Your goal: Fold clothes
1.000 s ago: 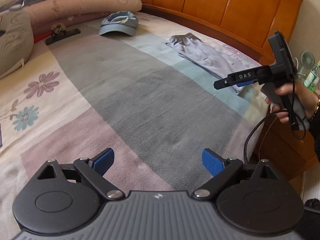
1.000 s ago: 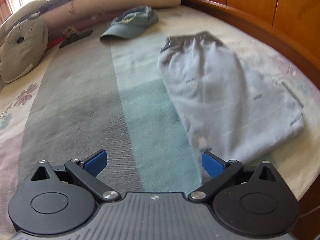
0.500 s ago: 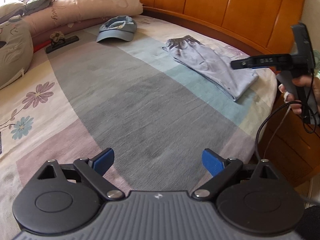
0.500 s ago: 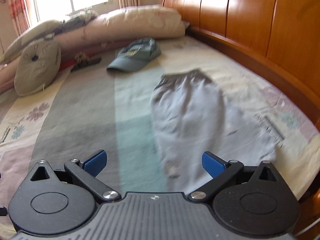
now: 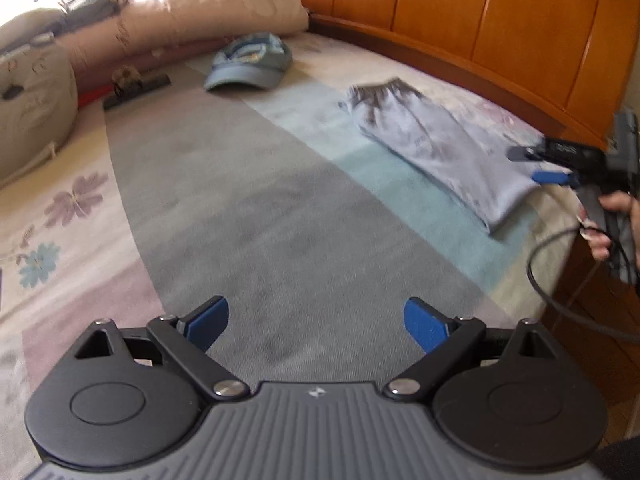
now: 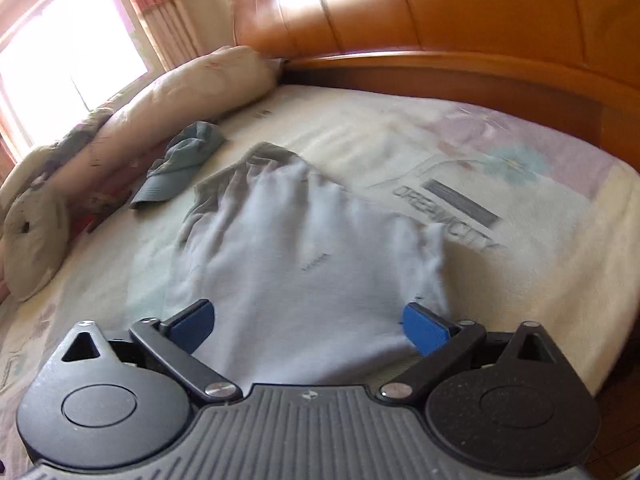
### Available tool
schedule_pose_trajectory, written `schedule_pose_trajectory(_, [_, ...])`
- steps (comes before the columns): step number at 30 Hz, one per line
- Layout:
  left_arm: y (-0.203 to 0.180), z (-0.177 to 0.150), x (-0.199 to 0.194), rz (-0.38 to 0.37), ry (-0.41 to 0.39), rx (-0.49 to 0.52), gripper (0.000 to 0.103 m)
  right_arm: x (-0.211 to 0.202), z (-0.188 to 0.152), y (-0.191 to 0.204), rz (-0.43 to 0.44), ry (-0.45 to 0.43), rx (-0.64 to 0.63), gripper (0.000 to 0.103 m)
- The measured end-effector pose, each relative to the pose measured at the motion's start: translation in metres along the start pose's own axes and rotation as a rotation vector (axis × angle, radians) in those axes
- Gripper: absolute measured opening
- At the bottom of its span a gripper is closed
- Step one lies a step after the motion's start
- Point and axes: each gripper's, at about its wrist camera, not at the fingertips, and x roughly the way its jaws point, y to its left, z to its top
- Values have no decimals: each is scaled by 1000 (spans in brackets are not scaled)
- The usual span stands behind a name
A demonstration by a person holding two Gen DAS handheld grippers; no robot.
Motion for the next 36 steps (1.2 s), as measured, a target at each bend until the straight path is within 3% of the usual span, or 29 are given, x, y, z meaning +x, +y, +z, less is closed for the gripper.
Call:
schedule_pose_trajectory(6, [-7,16,5,0,-50,-9,95,-6,19,9,2,-59,-64,103])
schedule_pose_trajectory(8, [-12,20,7,8,-62,-9,95,4,23,6,-2,-33,-55,103])
schedule_pose_trajectory(12, [-16,26,9,27,-80,2,95,14,15,2,-103,40,-58,102])
schedule_pose_trajectory(21, [-15,35,16,22,-112,-25,95,-37,-5,50,-157,91,-104,103])
schedule_pose_trajectory(30, [-29,48,19,-77,-140,13,95,-65,-37,92,-206,173,-99,103])
schedule_pose_trajectory(33, [-38,50,14,-100,-207,47,95,-75,-47,101,-211,181,-99,103])
schedule_pose_trajectory(36, [-43,52,7,-134,-272,76,102,-84,-56,108,-217,181,-86,103])
